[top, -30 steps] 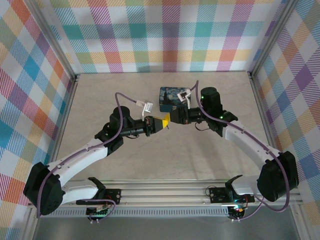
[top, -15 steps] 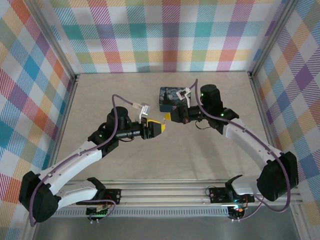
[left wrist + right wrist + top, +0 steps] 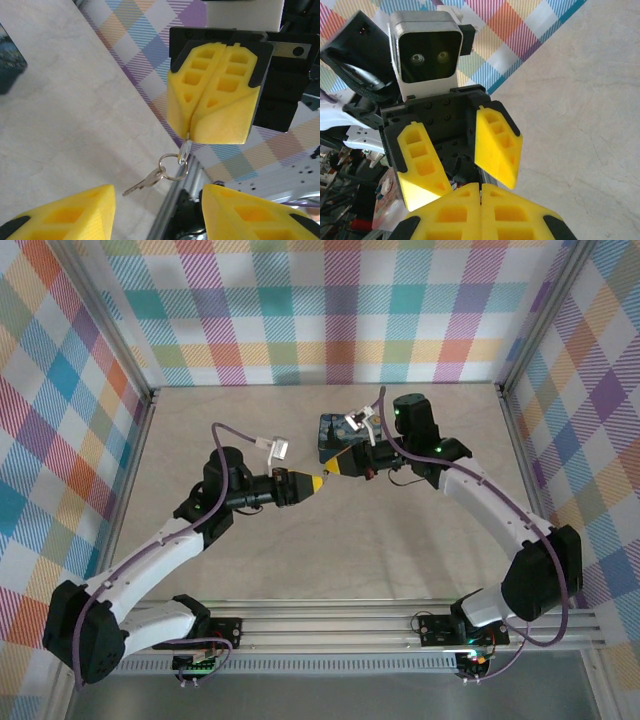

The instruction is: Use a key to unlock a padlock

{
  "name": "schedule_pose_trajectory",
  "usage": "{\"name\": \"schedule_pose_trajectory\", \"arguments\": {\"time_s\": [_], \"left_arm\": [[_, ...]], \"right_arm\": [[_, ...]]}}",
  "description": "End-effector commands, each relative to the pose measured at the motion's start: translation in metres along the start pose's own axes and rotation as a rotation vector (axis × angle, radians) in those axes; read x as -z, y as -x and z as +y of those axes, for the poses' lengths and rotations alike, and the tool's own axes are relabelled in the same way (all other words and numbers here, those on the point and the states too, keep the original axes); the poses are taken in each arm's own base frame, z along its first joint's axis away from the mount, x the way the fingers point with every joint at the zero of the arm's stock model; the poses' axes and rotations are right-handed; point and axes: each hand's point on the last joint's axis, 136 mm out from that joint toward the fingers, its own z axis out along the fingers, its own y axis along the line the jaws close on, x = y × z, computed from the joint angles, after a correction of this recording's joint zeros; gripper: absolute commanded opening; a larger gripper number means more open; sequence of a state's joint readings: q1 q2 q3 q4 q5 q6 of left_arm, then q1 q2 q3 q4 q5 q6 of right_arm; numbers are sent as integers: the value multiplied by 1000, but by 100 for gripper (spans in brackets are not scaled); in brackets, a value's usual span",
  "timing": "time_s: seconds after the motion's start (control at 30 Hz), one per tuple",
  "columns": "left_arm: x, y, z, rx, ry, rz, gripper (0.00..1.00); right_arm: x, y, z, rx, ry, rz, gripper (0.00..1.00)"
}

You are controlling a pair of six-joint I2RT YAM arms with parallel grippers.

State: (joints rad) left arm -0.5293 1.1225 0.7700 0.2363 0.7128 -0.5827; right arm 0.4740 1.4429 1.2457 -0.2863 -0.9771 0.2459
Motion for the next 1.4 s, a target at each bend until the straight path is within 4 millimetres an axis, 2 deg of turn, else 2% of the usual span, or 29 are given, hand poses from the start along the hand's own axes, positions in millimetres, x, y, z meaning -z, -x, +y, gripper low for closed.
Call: {"name": "schedule_pose_trajectory", "arguments": {"time_s": [0.0,0.3,0.73,1.23,1.37], "left_arm": [[4,17,-27,-32,-134,-50,43],[-2,22,-19,-18,-147,-69,30],[-9,25,-12,3,-155,-76,31],[-5,29,-15,-4,-155,-110,40],[-6,28,-14,0,-152,-107,38]], "right_arm": [[4,10,16,55,68,-4,0],[4,8,18,41,95,-2,0],[3,12,18,36,112,-16,0],[1,7,9,18,79,-14,0],[1,8,9,16,76,-17,0]]}}
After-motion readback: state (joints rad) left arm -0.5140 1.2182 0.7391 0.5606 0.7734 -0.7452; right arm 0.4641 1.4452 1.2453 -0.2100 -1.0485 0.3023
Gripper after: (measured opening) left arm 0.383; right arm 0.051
